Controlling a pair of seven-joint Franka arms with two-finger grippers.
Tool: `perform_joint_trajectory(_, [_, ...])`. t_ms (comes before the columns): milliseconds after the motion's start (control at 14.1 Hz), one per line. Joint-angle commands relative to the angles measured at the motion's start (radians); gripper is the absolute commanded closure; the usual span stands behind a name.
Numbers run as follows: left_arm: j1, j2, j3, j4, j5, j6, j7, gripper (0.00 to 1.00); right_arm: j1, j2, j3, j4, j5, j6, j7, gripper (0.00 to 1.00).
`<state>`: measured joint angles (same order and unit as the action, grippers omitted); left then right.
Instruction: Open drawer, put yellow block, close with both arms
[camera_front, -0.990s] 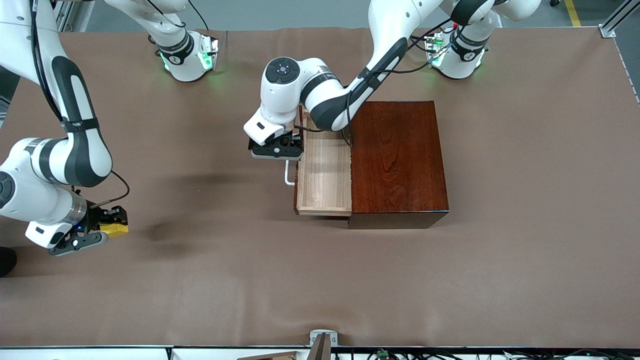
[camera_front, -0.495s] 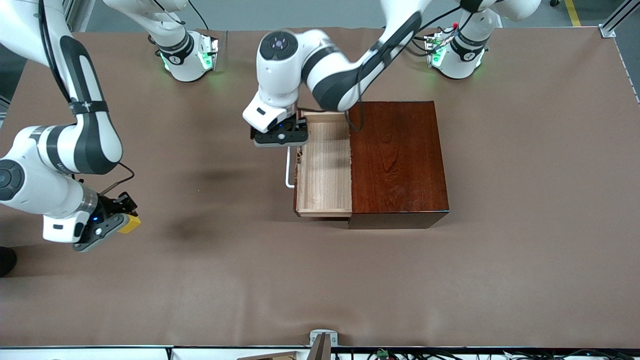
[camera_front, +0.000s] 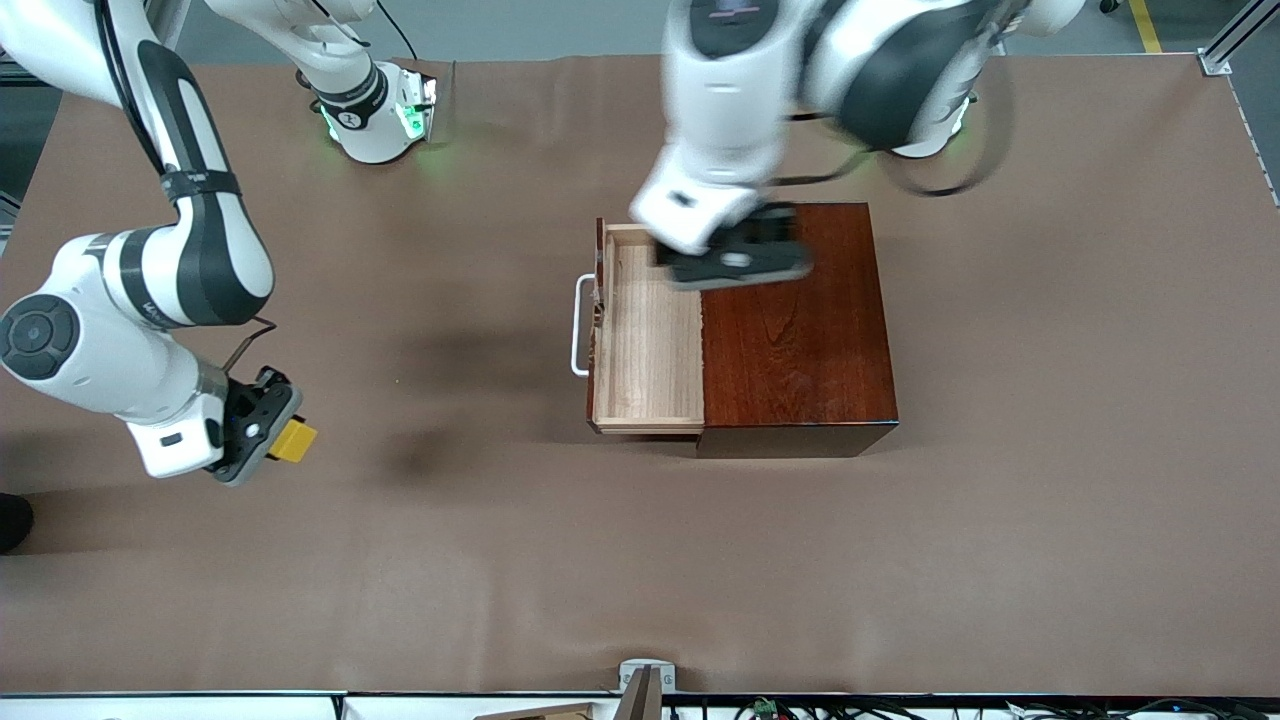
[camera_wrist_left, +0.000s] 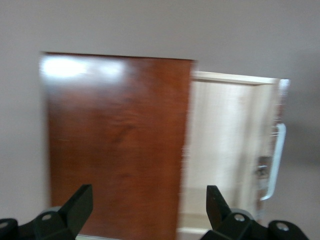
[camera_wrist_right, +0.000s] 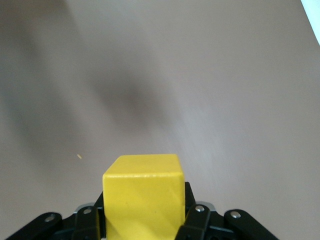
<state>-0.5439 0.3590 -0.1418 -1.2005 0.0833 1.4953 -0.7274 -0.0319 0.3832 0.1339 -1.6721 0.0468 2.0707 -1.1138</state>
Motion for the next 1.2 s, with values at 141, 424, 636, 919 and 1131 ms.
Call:
perform_joint_trajectory(141, [0.212,-0.207,-0.016,-0.201,-0.053,-0.040,0.230,0.00,0.023,-0.020,0.113,-0.015,0.093,-0.007,-0.190,1.00])
perform_joint_trajectory(424, [0.401,-0.302,-0.015,-0.307,-0.097,-0.030,0.342,0.00,0.174,-0.020,0.138,0.006,0.088,0.008,-0.141,1.00])
perform_joint_trajectory(636, [0.533,-0.305,-0.015,-0.309,-0.097,-0.018,0.506,0.00,0.320,-0.010,0.138,0.006,0.077,0.069,0.000,1.00])
perform_joint_trajectory(919, [0.578,-0.307,-0.013,-0.312,-0.089,-0.003,0.600,0.00,0.432,0.000,0.136,0.006,0.077,0.117,0.129,1.00])
perform_joint_trajectory(1131, [0.581,-0.307,-0.013,-0.317,-0.088,0.005,0.634,0.00,0.477,0.034,0.136,0.008,0.076,0.172,0.137,1.00])
